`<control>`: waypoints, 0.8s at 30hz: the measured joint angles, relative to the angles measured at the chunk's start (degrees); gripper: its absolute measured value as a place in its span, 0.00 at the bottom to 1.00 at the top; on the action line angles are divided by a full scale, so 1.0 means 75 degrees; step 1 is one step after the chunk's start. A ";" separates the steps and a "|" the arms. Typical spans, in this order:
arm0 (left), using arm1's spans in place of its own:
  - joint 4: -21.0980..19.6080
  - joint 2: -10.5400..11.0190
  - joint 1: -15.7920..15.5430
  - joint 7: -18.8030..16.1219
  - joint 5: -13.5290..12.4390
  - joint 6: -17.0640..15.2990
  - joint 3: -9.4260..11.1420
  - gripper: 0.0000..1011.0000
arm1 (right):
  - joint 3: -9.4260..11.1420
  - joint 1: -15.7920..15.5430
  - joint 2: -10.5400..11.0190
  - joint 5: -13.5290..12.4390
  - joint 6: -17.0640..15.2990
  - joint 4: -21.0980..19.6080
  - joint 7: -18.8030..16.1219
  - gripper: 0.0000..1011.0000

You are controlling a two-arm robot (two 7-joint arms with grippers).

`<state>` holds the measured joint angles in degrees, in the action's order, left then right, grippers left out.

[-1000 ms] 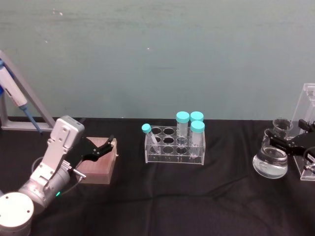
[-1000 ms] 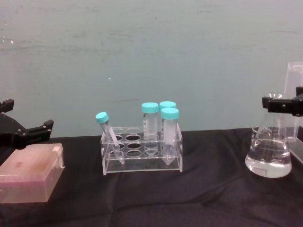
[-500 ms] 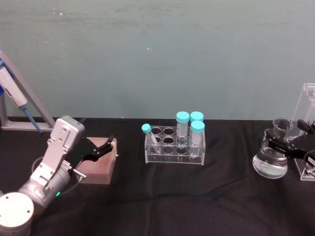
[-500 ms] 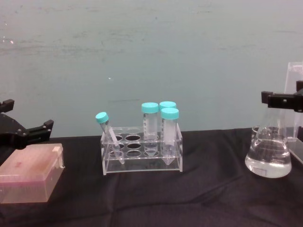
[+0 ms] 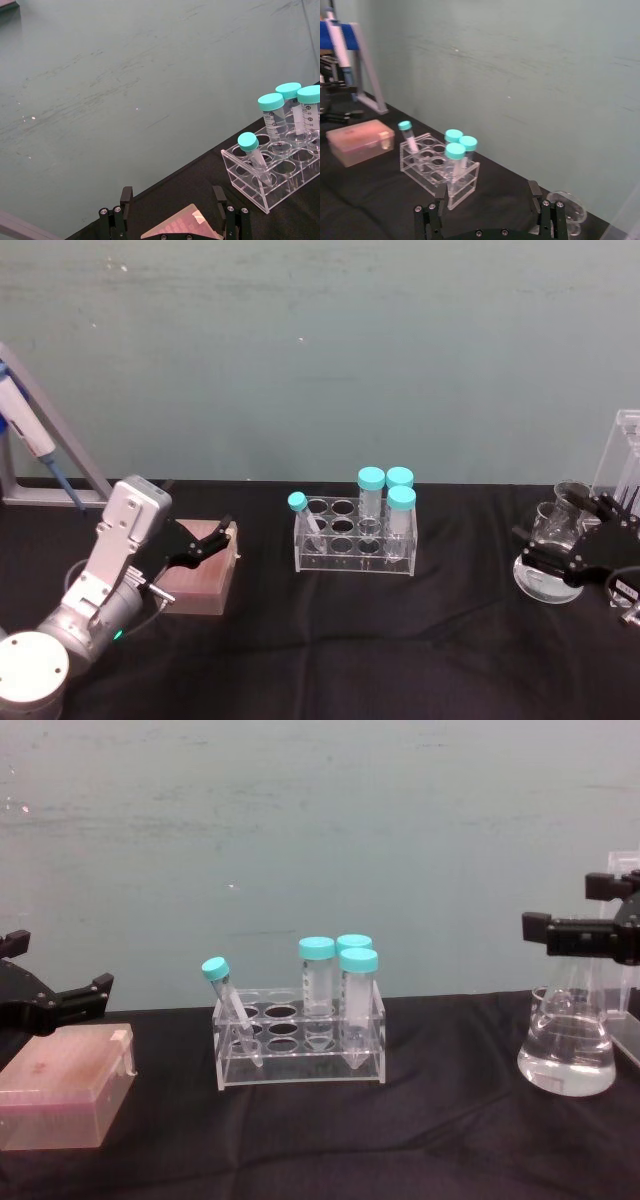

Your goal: Place the experimental apparatus aside using one hand.

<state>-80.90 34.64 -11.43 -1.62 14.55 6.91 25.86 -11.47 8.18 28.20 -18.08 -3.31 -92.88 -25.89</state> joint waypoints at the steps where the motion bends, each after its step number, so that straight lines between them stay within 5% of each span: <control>1: 0.0000 0.0000 0.0000 0.0000 0.0000 0.0000 0.0000 0.99 | -0.0017 -0.0015 0.0036 -0.0030 0.0022 -0.0023 -0.0043 0.99; 11: 0.0000 0.0000 0.0000 0.0000 0.0000 0.0000 0.0000 0.99 | -0.0121 -0.0432 0.0412 -0.0519 0.0016 -0.0513 -0.0319 0.99; 24: 0.0000 0.0000 0.0000 0.0000 0.0000 0.0000 0.0000 0.99 | 0.0190 -0.1179 0.0919 -0.0990 -0.0194 -0.1073 0.0066 0.99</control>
<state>-80.90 34.64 -11.43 -1.62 14.55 6.91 25.86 -10.05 -0.66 35.09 -25.51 -4.76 -100.93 -25.39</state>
